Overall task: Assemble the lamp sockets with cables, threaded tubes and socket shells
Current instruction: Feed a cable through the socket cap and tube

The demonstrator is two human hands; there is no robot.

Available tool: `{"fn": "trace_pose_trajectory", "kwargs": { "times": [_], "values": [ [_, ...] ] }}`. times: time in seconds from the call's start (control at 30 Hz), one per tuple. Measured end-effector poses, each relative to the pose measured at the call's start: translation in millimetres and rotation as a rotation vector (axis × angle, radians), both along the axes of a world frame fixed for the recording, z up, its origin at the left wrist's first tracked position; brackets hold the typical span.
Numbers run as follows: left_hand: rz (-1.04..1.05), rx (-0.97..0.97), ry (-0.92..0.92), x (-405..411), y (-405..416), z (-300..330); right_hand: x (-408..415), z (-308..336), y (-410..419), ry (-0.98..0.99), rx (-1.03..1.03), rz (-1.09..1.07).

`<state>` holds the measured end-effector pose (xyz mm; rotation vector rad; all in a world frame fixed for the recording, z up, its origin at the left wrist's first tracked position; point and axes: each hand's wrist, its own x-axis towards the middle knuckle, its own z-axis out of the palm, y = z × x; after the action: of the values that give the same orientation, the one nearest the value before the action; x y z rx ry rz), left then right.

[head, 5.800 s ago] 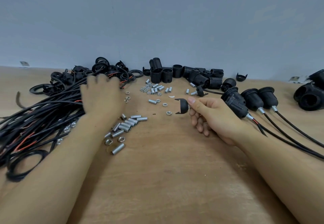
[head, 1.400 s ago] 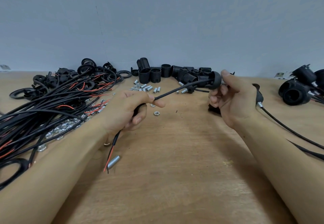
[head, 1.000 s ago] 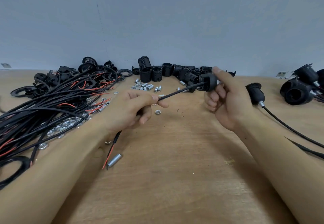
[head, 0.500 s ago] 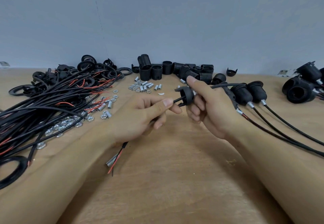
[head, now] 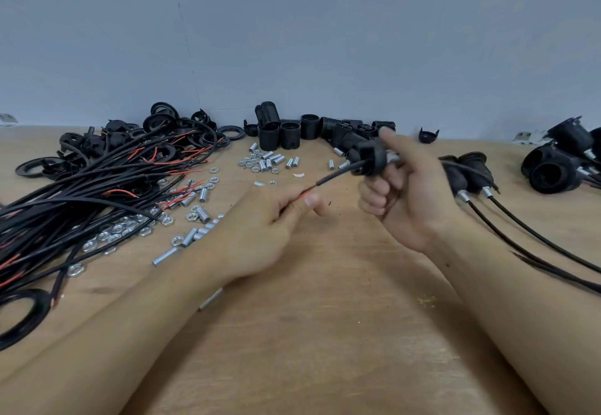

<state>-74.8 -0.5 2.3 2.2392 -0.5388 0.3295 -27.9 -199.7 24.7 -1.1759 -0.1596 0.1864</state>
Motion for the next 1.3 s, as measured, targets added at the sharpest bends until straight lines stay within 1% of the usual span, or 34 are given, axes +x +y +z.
{"fn": "trace_pose_trajectory", "kwargs": {
  "times": [0.03,0.07,0.13,0.17,0.2,0.27,0.33,0.43,0.5,0.57,0.67,0.8,0.97,1.07,1.13,1.23,1.3],
  "values": [
    [-0.006,0.062,-0.034,-0.7,-0.5,-0.8,-0.9,-2.2,2.3,-0.01,-0.066,0.053],
    [-0.016,0.084,-0.037,-0.7,-0.7,-1.5,-1.4,-5.2,4.0,-0.038,-0.172,0.084],
    [-0.025,0.112,-0.022,2.4,1.5,-3.5,-3.7,-11.5,7.2,-0.147,-0.458,0.119],
    [-0.024,0.137,-0.016,4.2,2.7,-5.0,-6.4,-13.1,9.9,-0.193,-0.539,0.157],
    [-0.019,0.151,-0.013,5.9,3.7,-7.0,-8.3,-14.7,12.3,-0.215,-0.542,0.203],
    [0.0,0.094,-0.01,6.7,3.5,-8.6,-9.4,-15.6,15.2,-0.223,-0.437,0.249],
    [0.003,-0.087,0.023,6.9,0.5,-6.3,-7.3,-11.6,15.7,-0.161,-0.276,0.239],
    [-0.071,-0.416,0.157,7.3,-2.4,-0.3,-6.4,-6.9,12.1,-0.046,-0.107,0.276],
    [-0.121,-0.529,0.232,7.1,-3.2,2.0,-6.4,-5.1,8.4,-0.024,-0.045,0.314],
    [-0.121,-0.566,0.271,7.2,-4.2,2.6,-6.6,-3.4,6.9,0.003,0.01,0.363],
    [-0.046,-0.554,0.279,8.2,-5.3,0.9,-4.6,-4.5,7.7,0.026,0.055,0.384],
    [0.019,-0.559,0.271,11.3,-4.4,-0.5,-3.5,-10.4,10.8,-0.023,-0.021,0.282],
    [0.064,-0.48,0.18,11.2,-5.6,-2.1,-6.1,-11.3,14.8,-0.067,-0.054,0.175],
    [0.051,-0.452,0.177,11.7,-4.6,-1.9,-6.8,-11.1,18.0,-0.02,-0.018,0.121],
    [0.078,-0.376,0.122,11.4,-5.4,-4.3,-7.4,-11.3,19.2,0.02,-0.015,0.086],
    [0.169,-0.211,-0.011,9.1,-6.6,-7.9,-8.5,-11.6,19.9,0.016,-0.107,0.053],
    [0.176,-0.194,-0.035,9.1,-5.7,-8.5,-8.9,-11.1,18.7,0.041,-0.141,0.052]
  ]
}}
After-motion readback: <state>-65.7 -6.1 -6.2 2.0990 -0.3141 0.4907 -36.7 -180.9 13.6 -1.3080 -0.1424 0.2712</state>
